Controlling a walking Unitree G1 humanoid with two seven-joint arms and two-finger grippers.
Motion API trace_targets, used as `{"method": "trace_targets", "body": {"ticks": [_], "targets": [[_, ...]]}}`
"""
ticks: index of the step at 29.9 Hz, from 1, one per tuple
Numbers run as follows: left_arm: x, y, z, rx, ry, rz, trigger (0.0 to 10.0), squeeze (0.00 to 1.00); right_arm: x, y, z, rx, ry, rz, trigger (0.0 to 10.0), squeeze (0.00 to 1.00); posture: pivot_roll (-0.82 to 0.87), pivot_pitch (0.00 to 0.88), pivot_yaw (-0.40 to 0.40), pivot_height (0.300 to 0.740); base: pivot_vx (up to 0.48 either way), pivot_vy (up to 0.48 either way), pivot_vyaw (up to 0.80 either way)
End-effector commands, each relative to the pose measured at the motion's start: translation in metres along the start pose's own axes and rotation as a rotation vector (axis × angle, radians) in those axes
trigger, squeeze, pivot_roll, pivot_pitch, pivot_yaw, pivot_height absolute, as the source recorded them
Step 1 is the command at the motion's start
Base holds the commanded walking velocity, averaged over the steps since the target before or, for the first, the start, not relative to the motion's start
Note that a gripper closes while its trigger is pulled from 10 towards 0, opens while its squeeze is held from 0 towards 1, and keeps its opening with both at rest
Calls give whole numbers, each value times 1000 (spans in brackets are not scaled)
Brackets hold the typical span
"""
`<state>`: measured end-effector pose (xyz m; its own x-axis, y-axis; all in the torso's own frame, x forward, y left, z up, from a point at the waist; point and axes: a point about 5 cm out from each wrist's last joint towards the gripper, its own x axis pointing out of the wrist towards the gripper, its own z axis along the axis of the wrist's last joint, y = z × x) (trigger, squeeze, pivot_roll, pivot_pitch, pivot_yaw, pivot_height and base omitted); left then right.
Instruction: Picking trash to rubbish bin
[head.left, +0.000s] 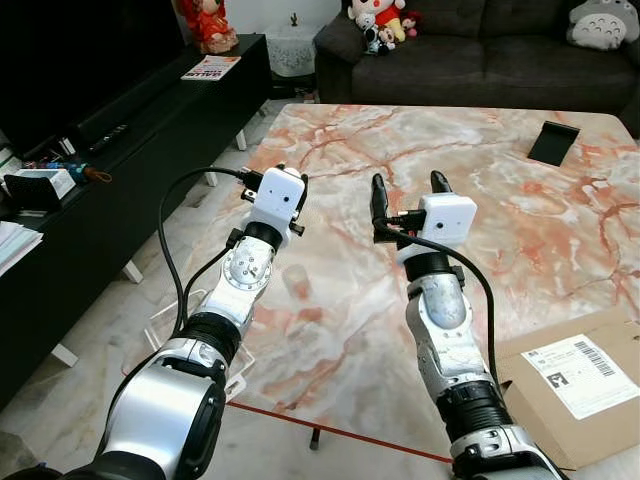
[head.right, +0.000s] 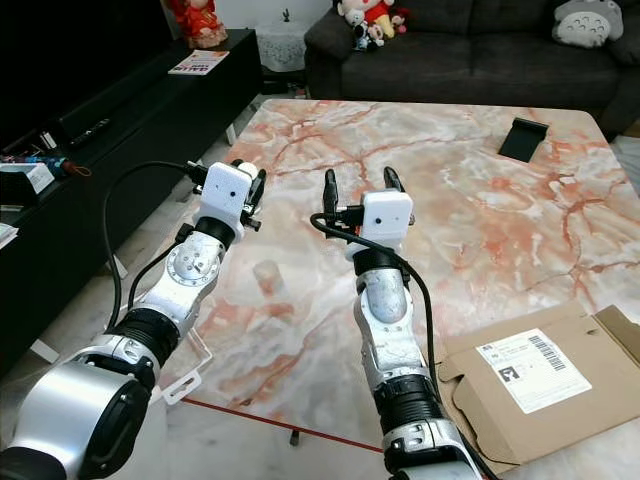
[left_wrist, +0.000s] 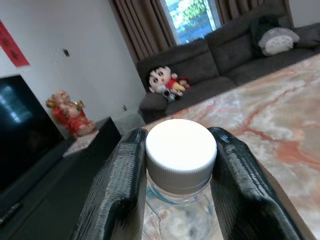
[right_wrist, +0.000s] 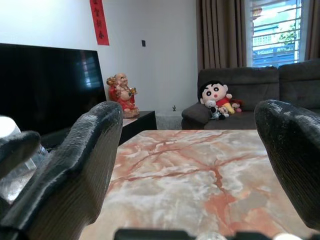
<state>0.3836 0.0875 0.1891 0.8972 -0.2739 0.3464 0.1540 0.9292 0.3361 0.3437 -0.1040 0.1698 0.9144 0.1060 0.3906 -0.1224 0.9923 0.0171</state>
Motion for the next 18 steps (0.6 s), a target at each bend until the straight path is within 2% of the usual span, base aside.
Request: {"method": "trace_targets", "body": {"ticks": [1, 3, 8, 12, 18], "targets": [[0, 9, 7, 28, -59, 31, 10000, 0, 4, 6, 3, 7, -14, 15, 10000, 0, -128, 0, 97, 740, 0, 0, 0], [-2, 12, 7, 11, -77, 57, 10000, 0, 3, 3, 5, 10, -29, -7, 10000, 0, -128, 0, 101, 740, 0, 0, 0], [-9, 27, 0, -61, -48, 162, 10000, 0, 2, 0, 4, 10, -29, -21, 10000, 0, -125, 0, 108, 740, 0, 0, 0], [-10, 21, -1, -21, -45, 103, 10000, 0, 1, -1, 2, 10, -24, -25, 10000, 0, -116, 0, 104, 740, -71, 0, 0], [-7, 15, 4, -51, -66, 97, 10000, 0, 2, -1, 2, 8, -28, -35, 10000, 0, -125, 0, 111, 740, -337, 0, 0]]}}
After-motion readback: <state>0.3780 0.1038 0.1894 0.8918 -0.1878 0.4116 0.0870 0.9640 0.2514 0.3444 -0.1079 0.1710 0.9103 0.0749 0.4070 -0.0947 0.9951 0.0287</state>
